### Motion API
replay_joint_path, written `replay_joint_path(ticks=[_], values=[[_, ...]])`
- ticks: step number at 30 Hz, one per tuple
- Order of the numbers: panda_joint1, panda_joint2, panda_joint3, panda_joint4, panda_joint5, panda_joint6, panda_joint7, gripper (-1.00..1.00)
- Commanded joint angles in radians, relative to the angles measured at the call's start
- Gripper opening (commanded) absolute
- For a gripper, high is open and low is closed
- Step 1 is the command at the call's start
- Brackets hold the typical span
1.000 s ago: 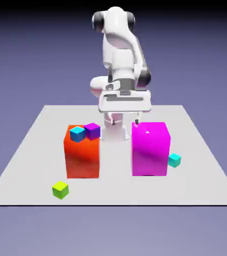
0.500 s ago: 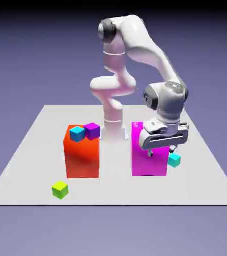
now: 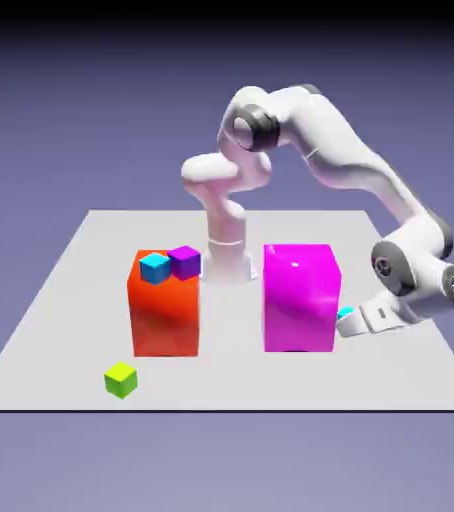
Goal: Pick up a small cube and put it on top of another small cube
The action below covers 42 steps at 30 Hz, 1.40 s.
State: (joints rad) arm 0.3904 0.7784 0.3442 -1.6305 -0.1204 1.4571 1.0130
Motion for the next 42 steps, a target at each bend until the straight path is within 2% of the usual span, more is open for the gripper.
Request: replay_joint_path(ticks=[1, 11, 19, 20, 28, 38, 42], values=[[0.010, 0.036, 0.009, 0.032, -0.003, -0.043, 0.007, 0.00], [0.109, 0.389, 0.099, 0.341, -0.035, -0.456, 0.079, 0.00], [0.060, 0.328, 0.100, 0.098, -0.042, -0.287, 0.085, 0.00], [0.060, 0.328, 0.100, 0.098, -0.042, -0.287, 0.085, -1.00], [0.114, 0.383, 0.094, 0.330, -0.029, -0.458, 0.071, -1.00], [0.163, 0.029, -0.236, 0.249, 0.127, -0.502, -0.011, -1.00], [0.053, -0.090, -0.374, 0.173, 0.107, -0.557, -0.142, -1.00]])
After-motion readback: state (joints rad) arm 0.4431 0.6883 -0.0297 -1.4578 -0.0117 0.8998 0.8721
